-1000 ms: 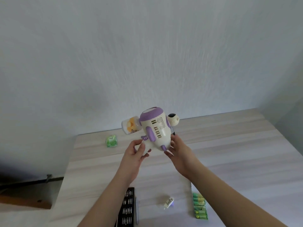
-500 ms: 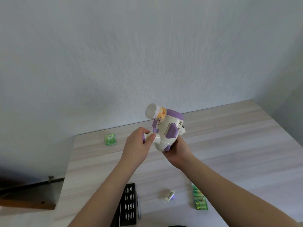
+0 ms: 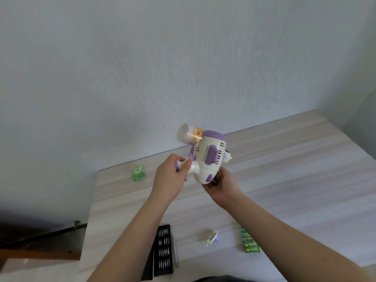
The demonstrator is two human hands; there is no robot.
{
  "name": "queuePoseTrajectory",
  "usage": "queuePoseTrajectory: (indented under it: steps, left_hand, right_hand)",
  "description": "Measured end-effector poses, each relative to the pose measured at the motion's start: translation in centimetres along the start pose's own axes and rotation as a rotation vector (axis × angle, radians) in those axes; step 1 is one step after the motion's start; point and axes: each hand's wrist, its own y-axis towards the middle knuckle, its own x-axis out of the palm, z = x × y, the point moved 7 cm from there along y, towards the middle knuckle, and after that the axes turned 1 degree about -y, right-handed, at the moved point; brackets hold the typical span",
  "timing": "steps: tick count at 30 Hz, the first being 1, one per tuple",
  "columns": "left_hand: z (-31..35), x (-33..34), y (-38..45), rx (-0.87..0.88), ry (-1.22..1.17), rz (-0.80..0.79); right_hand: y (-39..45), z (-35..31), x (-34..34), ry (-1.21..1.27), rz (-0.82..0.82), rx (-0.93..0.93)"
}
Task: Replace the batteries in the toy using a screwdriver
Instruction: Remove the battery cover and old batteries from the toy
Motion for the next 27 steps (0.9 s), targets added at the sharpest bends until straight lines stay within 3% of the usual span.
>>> queuePoseTrajectory:
  steps: [10, 17, 22, 27]
  left_hand:
    - [-3.3, 3.0, -1.1, -0.252, -0.37, 0.002]
    - [-5.8, 6.0, -1.8, -0.395, -0.638, 0.003]
    - [-6.5, 7.5, -2.1, -0.473, -0.879, -0.04]
    - [-6.6, 8.4, -2.0, -0.495, -1.039, -0.079]
  right_hand:
    - [-0.6, -1.6, -3.1, -0.011, 0.266, -0.039]
    - [-0.4, -2.3, -4.7, -0.036, 0.297, 0.01]
    - [-1.0, -2.9, -4.6, -0.299, 0.239, 0.049]
    - [-1.9, -4.4, -2.8, -0.735, 0.07, -0.064]
